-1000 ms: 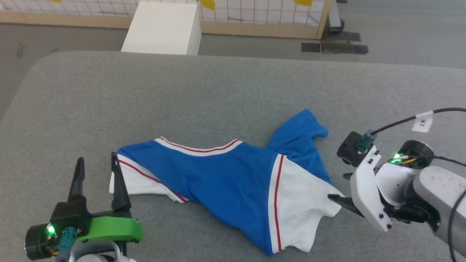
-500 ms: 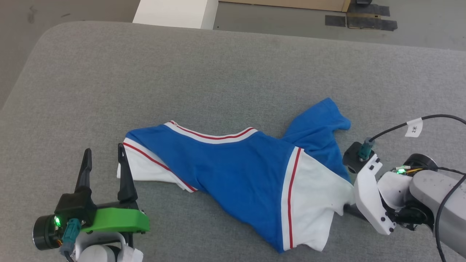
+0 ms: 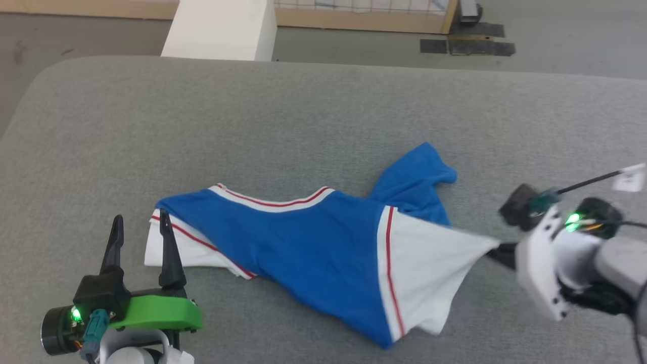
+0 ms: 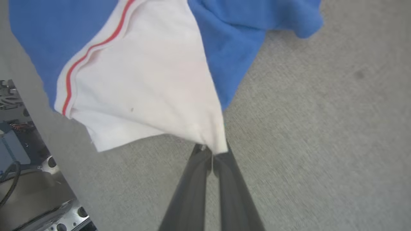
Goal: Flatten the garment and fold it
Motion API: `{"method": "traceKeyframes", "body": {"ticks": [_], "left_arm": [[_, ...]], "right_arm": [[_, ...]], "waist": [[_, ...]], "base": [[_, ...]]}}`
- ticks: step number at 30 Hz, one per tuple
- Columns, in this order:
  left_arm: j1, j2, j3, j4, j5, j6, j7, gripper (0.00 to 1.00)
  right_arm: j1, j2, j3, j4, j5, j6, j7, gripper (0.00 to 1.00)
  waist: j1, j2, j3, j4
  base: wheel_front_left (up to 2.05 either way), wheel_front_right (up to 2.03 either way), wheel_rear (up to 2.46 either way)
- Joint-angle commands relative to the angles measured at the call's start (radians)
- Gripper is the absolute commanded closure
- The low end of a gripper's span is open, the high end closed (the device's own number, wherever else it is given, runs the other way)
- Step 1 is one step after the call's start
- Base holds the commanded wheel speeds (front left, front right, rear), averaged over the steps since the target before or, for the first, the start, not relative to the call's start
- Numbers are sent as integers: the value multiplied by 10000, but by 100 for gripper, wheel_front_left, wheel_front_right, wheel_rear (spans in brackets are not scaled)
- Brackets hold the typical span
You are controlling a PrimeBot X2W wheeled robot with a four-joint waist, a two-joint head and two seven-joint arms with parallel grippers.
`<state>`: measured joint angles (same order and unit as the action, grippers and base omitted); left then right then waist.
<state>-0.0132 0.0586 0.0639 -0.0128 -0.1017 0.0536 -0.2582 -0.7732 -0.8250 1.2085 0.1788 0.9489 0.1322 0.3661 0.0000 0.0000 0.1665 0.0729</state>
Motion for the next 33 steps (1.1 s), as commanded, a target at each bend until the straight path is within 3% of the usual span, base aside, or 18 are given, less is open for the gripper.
{"method": "traceKeyframes", "body": {"ticks": [1, 7, 12, 22, 27, 28, 29, 30, 33], "left_arm": [[115, -61, 65, 1, 74, -47, -36, 0], [211, -74, 118, -38, 111, -116, -36, 0], [77, -79, 21, -36, 188, -205, -36, 0], [-434, -82, -259, 242, 229, -380, -36, 0], [-491, -82, -236, 407, 249, -395, -36, 0], [-484, -82, -206, 471, 272, -413, -36, 0], [-482, -82, -170, 519, 307, -437, -36, 0], [-477, -82, -135, 551, 335, -460, -36, 0], [-485, -42, -5, 629, 424, -570, -36, 0]], "right_arm": [[72, -309, -229, -142, -32, -15, -229, 100], [419, -1549, -1471, -349, 303, -15, -668, 100], [1039, -2038, -2452, 754, 949, -15, -609, 100], [2015, -1177, -3203, 4206, 1195, -15, -632, 100], [2174, -572, -3230, 4759, 1192, -15, -848, 100], [2151, -488, -3243, 4846, 1118, -15, -982, 96], [2159, -397, -3232, 4893, 1079, -15, -1061, 60], [2173, -349, -3208, 4874, 1006, -15, -1212, 0], [2206, -367, -3224, 4852, 617, -15, -1980, 0]], "waist": [[0, 0, -158, -242], [0, 0, -150, -468], [0, 0, 81, -465], [0, 0, 688, -98], [0, 0, 595, -70], [0, 0, 500, -86], [0, 0, 387, -110], [0, 0, 285, -135], [0, 0, -106, -194]], "base": [[0, 0, 0], [0, 0, 0], [0, 0, 0], [0, 0, 0], [0, 0, 0], [0, 0, 0], [0, 0, 0], [0, 0, 0], [0, 0, 0]]}}
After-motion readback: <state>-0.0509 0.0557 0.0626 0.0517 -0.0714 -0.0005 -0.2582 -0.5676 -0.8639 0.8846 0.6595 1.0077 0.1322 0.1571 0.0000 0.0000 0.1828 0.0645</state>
